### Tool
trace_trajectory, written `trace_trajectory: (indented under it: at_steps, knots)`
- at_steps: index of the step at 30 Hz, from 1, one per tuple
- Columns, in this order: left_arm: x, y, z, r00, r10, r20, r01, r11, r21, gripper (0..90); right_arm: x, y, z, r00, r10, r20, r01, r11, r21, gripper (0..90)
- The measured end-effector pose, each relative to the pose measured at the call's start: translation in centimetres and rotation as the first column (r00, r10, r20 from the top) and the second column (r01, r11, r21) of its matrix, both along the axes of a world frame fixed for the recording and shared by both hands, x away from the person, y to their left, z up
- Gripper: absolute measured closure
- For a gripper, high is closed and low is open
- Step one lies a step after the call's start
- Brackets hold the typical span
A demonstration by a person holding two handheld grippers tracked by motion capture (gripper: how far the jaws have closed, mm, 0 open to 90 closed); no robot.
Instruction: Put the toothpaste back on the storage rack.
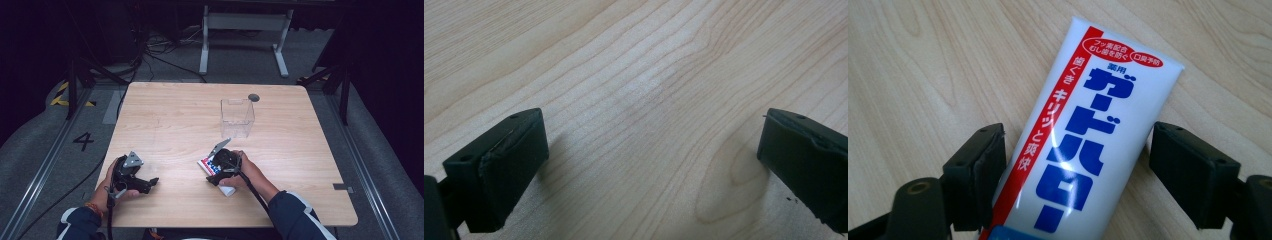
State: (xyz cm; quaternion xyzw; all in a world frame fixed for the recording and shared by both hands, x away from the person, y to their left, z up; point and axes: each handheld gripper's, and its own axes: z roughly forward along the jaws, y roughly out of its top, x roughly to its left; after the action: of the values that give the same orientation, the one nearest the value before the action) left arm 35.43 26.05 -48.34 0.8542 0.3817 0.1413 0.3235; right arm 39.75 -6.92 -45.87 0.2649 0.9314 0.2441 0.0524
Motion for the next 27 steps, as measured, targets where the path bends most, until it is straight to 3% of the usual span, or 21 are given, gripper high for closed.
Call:
trace_trajectory:
  at_steps: [5, 13, 20, 27]
  knots:
    - [0.0, 0.0, 0.0, 1.0, 0.002, -0.001, -0.002, 1.0, -0.001, 0.6, 0.3, 0.6, 0.1, 0.9999, -0.009, 0.014, 0.01, 0.9994, -0.035, 26.3]
    - [0.0, 0.0, 0.0, 1.0, 0.003, -0.001, -0.003, 1.0, -0.001, 0.7, 0.4, 1.4, 0.8, 0.9992, 0.039, -0.012, -0.04, 0.9948, -0.093, 45.9]
    - [0.0, 0.0, 0.0, 1.0, 0.001, 0.0, -0.001, 1.0, -0.003, 0.7, 0.4, 1.2, 1.0, 0.9989, 0.047, -0.002, -0.047, 0.995, -0.089, 54.4]
    - [0.0, 0.0, 0.0, 1.0, 0.001, 0.0, -0.001, 1.0, -0.003, 0.7, 0.1, 0.1, 1.5, 0.9988, 0.048, -0.007, -0.048, 0.9979, -0.044, 63.3]
